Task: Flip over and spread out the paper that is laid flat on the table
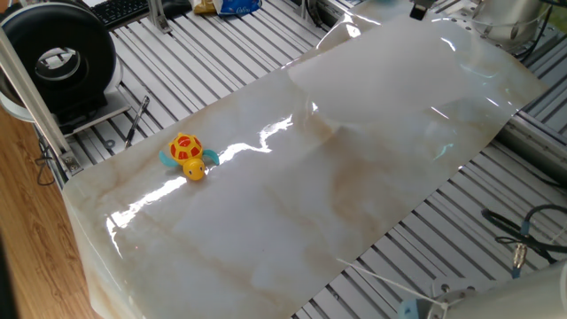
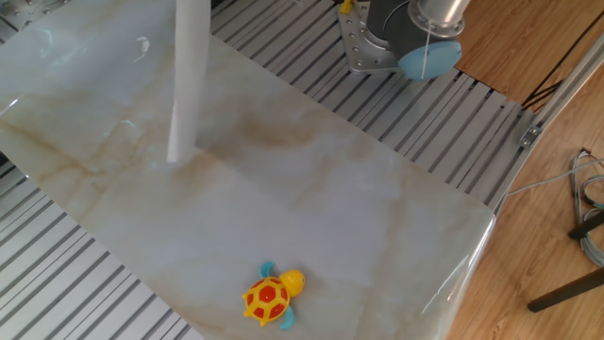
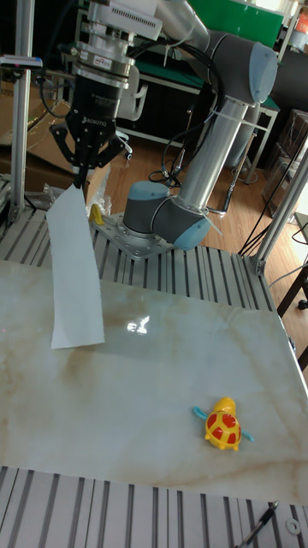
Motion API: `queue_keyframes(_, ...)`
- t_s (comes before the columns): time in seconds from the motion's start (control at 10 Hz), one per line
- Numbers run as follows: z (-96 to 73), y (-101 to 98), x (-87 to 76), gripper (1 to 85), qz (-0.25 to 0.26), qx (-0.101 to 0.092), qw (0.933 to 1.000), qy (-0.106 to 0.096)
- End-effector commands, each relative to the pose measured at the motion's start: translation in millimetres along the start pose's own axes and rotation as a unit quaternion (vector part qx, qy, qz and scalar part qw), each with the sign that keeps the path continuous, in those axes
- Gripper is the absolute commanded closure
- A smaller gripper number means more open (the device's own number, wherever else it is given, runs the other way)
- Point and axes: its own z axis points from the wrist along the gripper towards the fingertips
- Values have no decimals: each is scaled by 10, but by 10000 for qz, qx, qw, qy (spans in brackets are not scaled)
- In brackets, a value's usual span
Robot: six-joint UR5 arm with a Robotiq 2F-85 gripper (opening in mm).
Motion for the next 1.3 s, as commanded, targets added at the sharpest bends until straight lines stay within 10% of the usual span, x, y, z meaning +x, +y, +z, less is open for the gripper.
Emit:
queue_keyframes(0.0,7,-65,29,843,33,9,10000,-50)
queue_keyframes(0.5,171,101,-587,843,-78,-58,9999,-103)
queue_keyframes(1.2,168,103,-598,843,73,-37,9999,-119)
